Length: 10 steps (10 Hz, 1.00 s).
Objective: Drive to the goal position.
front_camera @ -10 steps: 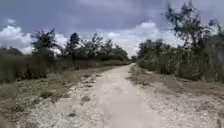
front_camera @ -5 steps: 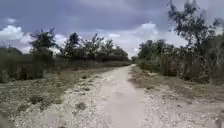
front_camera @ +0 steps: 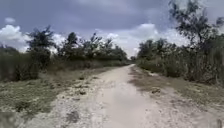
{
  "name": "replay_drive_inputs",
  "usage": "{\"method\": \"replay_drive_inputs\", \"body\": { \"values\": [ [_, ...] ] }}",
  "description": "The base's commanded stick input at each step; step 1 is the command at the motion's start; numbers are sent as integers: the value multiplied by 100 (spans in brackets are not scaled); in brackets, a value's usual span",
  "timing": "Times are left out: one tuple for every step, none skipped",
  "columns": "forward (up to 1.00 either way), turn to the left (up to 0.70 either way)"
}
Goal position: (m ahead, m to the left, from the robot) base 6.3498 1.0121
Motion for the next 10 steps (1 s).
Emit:
{"method": "replay_drive_inputs", "body": {
  "values": [
    [50,1],
    [50,1],
    [50,1],
    [50,1],
    [50,1],
    [50,1],
    [50,1],
    [50,1],
    [50,1],
    [50,1]
  ]
}}
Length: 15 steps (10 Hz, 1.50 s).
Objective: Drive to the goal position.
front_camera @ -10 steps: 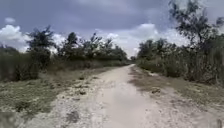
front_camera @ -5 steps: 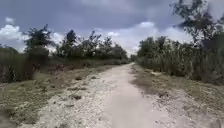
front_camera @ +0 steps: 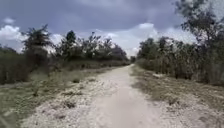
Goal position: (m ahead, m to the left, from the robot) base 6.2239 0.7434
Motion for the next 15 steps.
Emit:
{"method": "replay_drive_inputs", "body": {
  "values": [
    [50,1],
    [50,1],
    [50,1],
    [50,1],
    [50,1],
    [50,1],
    [50,1],
    [50,1],
    [50,1],
    [50,1],
    [50,1],
    [50,1],
    [50,1],
    [50,1],
    [50,1]
  ]
}}
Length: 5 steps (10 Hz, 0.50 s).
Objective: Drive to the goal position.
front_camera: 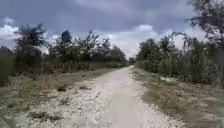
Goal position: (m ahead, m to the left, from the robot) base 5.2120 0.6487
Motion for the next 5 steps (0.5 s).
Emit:
{"method": "replay_drive_inputs", "body": {
  "values": [
    [50,1],
    [50,1],
    [50,1],
    [50,1],
    [50,1]
  ]
}}
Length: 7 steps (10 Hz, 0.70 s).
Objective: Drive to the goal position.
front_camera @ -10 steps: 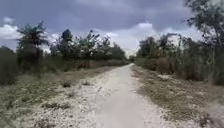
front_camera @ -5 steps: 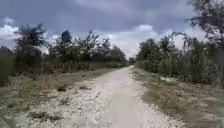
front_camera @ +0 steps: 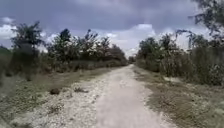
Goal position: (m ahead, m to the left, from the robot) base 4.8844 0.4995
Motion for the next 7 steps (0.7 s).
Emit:
{"method": "replay_drive_inputs", "body": {
  "values": [
    [50,1],
    [50,1],
    [50,1],
    [50,1],
    [50,1],
    [50,1],
    [50,1]
  ]
}}
